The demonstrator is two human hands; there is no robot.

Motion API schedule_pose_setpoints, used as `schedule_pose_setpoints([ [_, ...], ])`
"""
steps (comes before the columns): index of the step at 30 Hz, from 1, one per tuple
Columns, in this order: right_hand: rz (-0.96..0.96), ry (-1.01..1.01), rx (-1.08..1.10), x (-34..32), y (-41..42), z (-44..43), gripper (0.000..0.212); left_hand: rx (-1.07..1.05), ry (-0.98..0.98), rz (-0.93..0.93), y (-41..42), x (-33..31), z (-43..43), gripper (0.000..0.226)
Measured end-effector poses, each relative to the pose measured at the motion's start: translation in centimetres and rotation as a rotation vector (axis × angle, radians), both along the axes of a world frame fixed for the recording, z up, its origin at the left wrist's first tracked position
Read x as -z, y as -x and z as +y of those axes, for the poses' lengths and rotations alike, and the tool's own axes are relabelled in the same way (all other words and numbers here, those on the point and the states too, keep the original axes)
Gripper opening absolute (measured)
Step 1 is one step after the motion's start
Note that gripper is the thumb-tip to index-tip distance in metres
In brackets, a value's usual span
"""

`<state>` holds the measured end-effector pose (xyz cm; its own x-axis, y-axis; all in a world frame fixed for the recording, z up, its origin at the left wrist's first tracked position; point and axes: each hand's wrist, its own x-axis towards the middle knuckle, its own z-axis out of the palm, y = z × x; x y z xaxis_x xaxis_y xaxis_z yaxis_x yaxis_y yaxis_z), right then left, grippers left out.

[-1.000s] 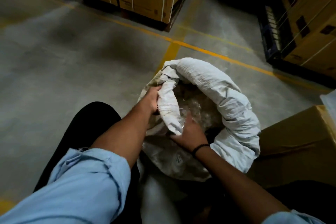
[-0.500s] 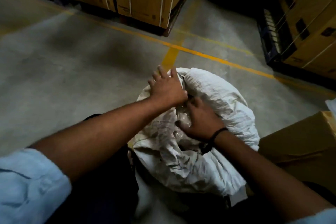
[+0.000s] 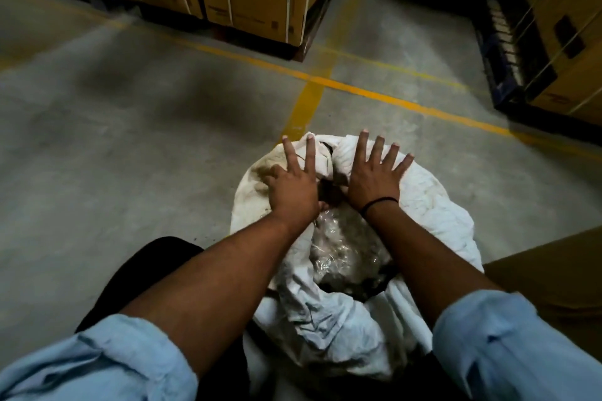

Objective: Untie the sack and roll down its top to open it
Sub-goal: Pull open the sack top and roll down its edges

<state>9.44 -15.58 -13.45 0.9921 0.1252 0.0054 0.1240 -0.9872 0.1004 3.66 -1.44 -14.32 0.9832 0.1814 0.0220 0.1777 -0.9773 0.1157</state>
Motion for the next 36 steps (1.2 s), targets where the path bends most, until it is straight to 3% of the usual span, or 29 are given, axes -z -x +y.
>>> schedule_pose_setpoints([
  [3, 0.042, 0.018, -0.001, 0.0, -1.8, -1.0, 0.110, 0.083, 0.010, 0.013, -1.0, 0.6, 1.3, 0.127],
  [7, 0.105, -0.216, -0.062, -1.1, -3.3, -3.1, 0.077, 0.131, 0.442, 0.022, -2.7, 0.0, 4.1, 0.121],
  [10, 0.209, -0.432, -0.120, -2.7, -3.8, -5.5, 0.059, 0.131, 0.670, 0.031, -2.9, -1.8, 5.9, 0.099],
  [14, 0.399, -0.601, -0.204, -5.9, -3.2, -8.5, 0.032, 0.152, 1.035, 0.298, -2.5, -4.5, 9.4, 0.076],
  [16, 0.554, -0.659, -0.205, -6.8, -2.8, -8.9, 0.040, 0.164, 1.243, 0.486, -1.7, -5.3, 11.5, 0.071],
  [19, 0.764, -0.961, -0.098, -6.4, -1.9, -8.7, 0.076, 0.042, 1.521, 0.665, -0.4, -5.9, 13.1, 0.057],
  [21, 0.846, -1.151, 0.012, -5.5, -1.2, -8.5, 0.069, -0.133, 1.596, 0.668, -0.5, -4.9, 13.9, 0.051],
  [22, 0.827, -1.177, 0.049, -4.5, -1.2, -8.6, 0.054, -0.172, 1.584, 0.681, -0.9, -4.5, 14.0, 0.048],
  [24, 0.774, -1.195, 0.189, -3.3, -1.6, -8.5, 0.045, -0.261, 1.429, 0.749, -1.3, -4.2, 13.9, 0.030],
  [25, 0.725, -1.090, 0.258, -3.1, -1.9, -8.6, 0.046, -0.334, 1.252, 0.757, -1.5, -3.9, 13.9, 0.017],
  [26, 0.635, -0.919, 0.261, -3.0, -2.1, -8.7, 0.049, -0.378, 1.033, 0.751, -1.9, -3.2, 14.1, 0.018],
  [27, 0.473, -0.725, 0.240, -2.4, -2.6, -9.0, 0.051, -0.402, 0.783, 0.722, -2.4, -2.6, 14.4, 0.038],
  [29, 0.178, -0.632, 0.307, -1.7, -3.0, -10.0, 0.039, -0.280, 0.297, 0.724, -3.6, -2.0, 14.6, 0.109],
  [30, 0.072, -0.652, 0.331, -1.7, -3.0, -10.5, 0.033, -0.225, 0.209, 0.698, -4.4, -1.7, 14.4, 0.116],
  [32, -0.047, -0.636, 0.282, -3.0, -2.2, -10.4, 0.030, -0.189, 0.266, 0.533, -5.4, -2.7, 12.5, 0.072],
  [33, -0.088, -0.649, 0.261, -3.6, -1.9, -10.3, 0.031, -0.173, 0.312, 0.431, -5.3, -3.7, 11.0, 0.064],
  [36, -0.213, -0.672, 0.175, -4.9, 0.2, -10.0, 0.037, 0.016, 0.387, 0.096, -5.1, -6.7, 5.8, 0.072],
])
